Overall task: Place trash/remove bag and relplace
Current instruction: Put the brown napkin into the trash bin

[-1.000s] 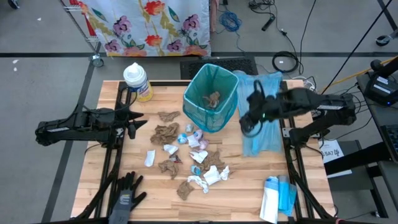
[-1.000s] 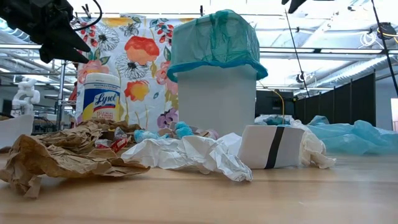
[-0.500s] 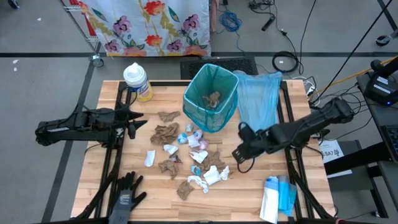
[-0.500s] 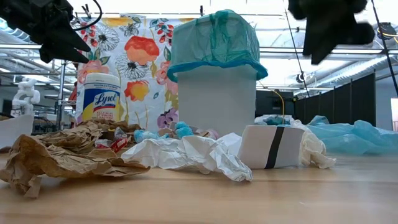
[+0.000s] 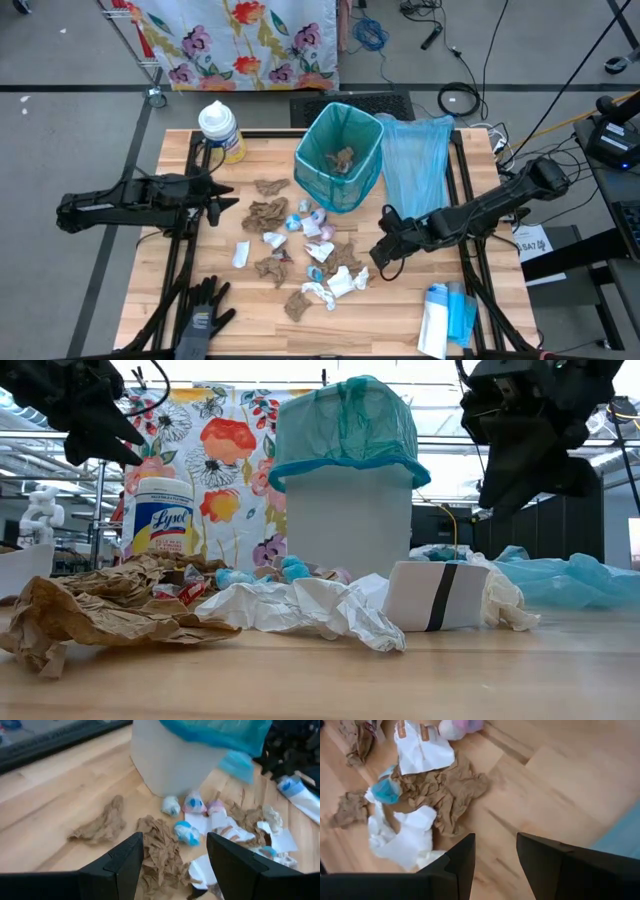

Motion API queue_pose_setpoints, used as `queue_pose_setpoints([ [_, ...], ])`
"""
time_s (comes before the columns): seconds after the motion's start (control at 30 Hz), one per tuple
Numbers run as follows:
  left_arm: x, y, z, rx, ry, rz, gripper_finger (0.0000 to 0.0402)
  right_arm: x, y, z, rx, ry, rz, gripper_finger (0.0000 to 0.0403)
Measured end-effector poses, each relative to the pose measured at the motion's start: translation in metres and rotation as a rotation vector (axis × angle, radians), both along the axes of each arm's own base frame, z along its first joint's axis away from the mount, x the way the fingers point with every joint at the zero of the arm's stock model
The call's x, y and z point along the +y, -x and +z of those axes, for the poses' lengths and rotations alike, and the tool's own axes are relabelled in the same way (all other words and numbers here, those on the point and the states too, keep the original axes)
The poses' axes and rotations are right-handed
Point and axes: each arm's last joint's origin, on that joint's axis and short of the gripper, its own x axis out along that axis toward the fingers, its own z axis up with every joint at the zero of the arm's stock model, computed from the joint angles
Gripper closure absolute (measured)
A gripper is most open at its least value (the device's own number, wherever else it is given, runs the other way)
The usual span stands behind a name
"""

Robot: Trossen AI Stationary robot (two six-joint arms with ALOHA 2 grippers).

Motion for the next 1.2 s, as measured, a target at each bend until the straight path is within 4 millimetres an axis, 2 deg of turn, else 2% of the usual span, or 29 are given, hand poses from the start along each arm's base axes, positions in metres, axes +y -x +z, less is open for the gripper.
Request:
queue_pose_setpoints([
  [0.3,0.0,-0.025,-0.011,0.114,0.132,0.039,0.0182,-0.019,-0.006,0.0,0.02,0.095,0.075,0.0268],
  [0.57,0.001,-0.041,-0.016,0.145,0.149,0.046,0.0182,-0.022,-0.007,0.0,0.023,0.123,0.116,0.0268],
  [0.73,0.001,-0.044,-0.019,0.182,0.127,0.027,0.0182,-0.022,-0.008,0.001,0.01,0.135,0.14,0.0268],
  [0.9,0.002,-0.049,-0.019,0.204,0.01,-0.064,0.0182,-0.021,-0.011,0.003,-0.03,0.147,0.168,0.0268],
  [1.07,0.002,-0.059,-0.019,0.199,-0.074,-0.126,0.0182,-0.02,-0.013,0.004,-0.054,0.156,0.188,0.0268],
  [1.2,0.003,-0.07,-0.029,0.27,-0.07,-0.133,0.0182,-0.016,-0.015,0.006,-0.085,0.15,0.196,0.0268],
])
